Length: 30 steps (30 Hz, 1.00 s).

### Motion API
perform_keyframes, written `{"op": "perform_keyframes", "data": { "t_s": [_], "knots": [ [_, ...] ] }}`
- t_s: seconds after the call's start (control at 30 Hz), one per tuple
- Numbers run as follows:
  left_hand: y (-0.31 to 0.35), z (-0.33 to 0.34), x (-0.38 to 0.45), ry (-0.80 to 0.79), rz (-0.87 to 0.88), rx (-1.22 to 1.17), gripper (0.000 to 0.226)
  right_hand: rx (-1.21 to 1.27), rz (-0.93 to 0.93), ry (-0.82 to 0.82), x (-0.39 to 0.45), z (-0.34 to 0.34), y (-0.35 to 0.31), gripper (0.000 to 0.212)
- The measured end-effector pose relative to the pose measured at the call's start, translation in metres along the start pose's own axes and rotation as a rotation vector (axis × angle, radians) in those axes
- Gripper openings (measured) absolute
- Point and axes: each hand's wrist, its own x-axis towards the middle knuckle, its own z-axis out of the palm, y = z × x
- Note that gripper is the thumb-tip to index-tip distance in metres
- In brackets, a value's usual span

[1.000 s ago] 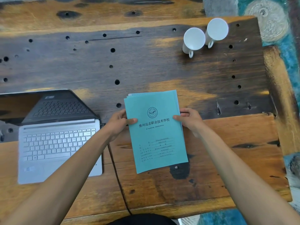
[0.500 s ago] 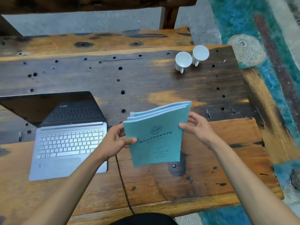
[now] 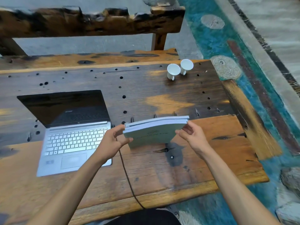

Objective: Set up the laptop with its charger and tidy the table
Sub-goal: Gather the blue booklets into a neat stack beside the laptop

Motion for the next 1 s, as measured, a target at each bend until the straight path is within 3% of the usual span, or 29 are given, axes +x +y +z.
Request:
{"op": "perform_keyframes", "data": {
  "t_s": [0.2, 0.53, 0.77, 1.0],
  "knots": [
    [-0.002, 0.007, -0.008, 0.04, 0.004, -0.011, 0.035, 0.073, 0.013, 0.081, -0.018, 0.005, 0.0, 0.038],
    [-0.012, 0.015, -0.005, 0.09, 0.046, -0.057, 0.056, 0.1, -0.015, 0.102, -0.018, 0.022, 0.011, 0.035],
    [-0.012, 0.007, -0.004, 0.011, 0.074, -0.067, 0.041, 0.084, -0.036, 0.07, -0.009, 0.013, 0.011, 0.033],
    [-0.024, 0.003, -0.002, 0.089, 0.024, -0.086, 0.045, 0.035, -0.041, 0.009, -0.002, 0.003, 0.012, 0.038]
  ]
}}
